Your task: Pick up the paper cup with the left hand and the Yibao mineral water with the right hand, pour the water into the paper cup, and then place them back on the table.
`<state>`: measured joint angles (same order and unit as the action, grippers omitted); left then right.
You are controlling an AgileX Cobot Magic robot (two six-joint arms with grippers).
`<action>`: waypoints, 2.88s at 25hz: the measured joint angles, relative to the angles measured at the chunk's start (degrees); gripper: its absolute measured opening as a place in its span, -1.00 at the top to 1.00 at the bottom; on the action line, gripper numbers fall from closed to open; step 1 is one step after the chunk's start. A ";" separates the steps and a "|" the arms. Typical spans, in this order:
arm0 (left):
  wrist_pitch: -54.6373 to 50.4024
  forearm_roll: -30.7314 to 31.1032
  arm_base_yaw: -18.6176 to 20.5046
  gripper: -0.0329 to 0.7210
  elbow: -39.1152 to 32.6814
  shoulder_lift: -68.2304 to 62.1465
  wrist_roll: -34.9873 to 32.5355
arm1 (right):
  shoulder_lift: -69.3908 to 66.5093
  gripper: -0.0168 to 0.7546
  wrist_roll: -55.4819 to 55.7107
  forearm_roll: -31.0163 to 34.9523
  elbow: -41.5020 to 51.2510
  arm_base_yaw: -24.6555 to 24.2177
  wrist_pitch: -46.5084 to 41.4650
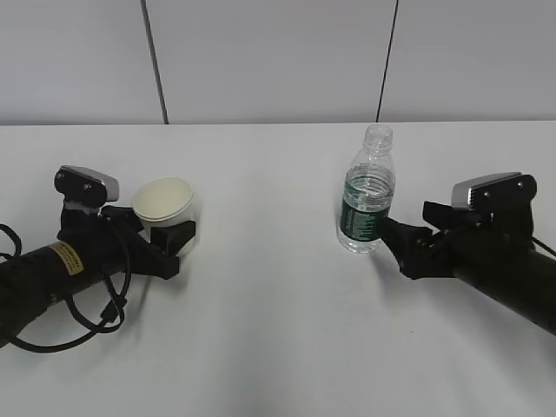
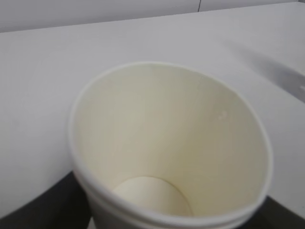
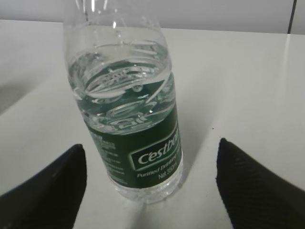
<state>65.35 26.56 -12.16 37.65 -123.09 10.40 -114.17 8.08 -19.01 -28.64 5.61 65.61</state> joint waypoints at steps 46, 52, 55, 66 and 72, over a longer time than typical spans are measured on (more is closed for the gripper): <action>0.07 1.27 0.00 -0.26 0.00 0.00 0.00 | -11.36 -0.47 5.58 -10.55 -17.80 0.00 0.10; 0.07 1.41 0.00 -0.26 0.00 0.00 0.00 | -11.36 -0.39 5.58 -10.06 -17.80 0.00 0.23; 0.07 2.00 0.00 -0.25 0.00 0.00 0.00 | -11.36 -0.39 5.58 -9.84 -17.80 0.00 0.23; 0.12 6.46 0.00 -0.24 0.00 0.00 0.58 | -11.36 -0.37 5.24 -10.07 -17.80 0.00 0.23; 0.10 8.73 -0.57 -0.23 0.00 0.25 3.00 | -11.36 -0.37 4.80 -10.29 -17.80 0.00 0.23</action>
<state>65.46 35.29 -12.73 37.65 -122.83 13.40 -125.53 12.88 -29.30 -46.44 5.61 65.83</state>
